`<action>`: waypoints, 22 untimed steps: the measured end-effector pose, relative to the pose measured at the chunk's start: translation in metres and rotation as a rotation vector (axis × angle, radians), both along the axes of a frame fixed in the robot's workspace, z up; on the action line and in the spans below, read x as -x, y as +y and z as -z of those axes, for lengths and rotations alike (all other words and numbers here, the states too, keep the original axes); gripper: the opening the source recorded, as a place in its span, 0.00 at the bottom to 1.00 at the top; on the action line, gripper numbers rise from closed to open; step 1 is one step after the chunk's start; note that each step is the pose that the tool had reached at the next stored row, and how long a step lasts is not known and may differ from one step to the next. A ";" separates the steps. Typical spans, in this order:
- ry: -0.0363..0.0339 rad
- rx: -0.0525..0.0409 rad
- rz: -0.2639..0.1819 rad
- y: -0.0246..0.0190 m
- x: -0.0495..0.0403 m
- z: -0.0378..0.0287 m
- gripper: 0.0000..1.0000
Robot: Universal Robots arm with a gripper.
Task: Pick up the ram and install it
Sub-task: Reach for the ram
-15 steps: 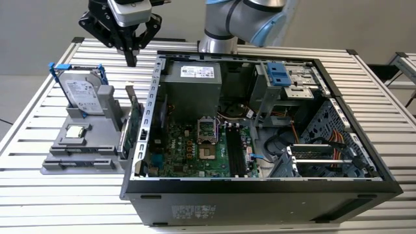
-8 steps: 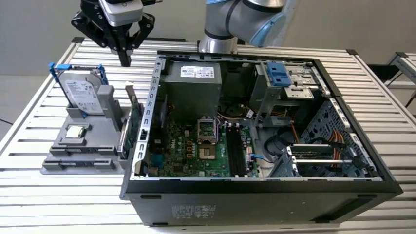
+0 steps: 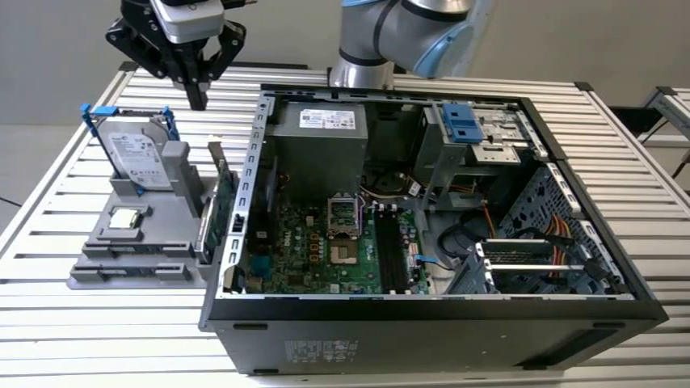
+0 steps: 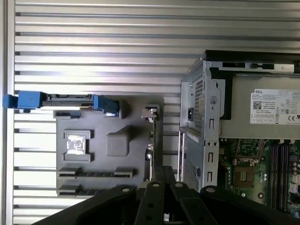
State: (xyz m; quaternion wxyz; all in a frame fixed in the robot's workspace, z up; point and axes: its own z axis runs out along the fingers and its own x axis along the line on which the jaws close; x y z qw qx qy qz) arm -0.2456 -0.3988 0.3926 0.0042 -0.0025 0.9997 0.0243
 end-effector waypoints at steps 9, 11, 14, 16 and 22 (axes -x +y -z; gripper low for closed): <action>-0.0001 -0.0001 -0.006 0.0000 0.0134 0.0000 0.00; 0.0000 0.0000 -0.007 0.0000 0.0166 0.0000 0.00; 0.0000 0.0000 -0.008 0.0000 0.0217 0.0000 0.00; 0.0000 0.0000 -0.009 0.0000 0.0248 0.0000 0.00; -0.0001 -0.0001 -0.010 0.0000 0.0334 0.0000 0.00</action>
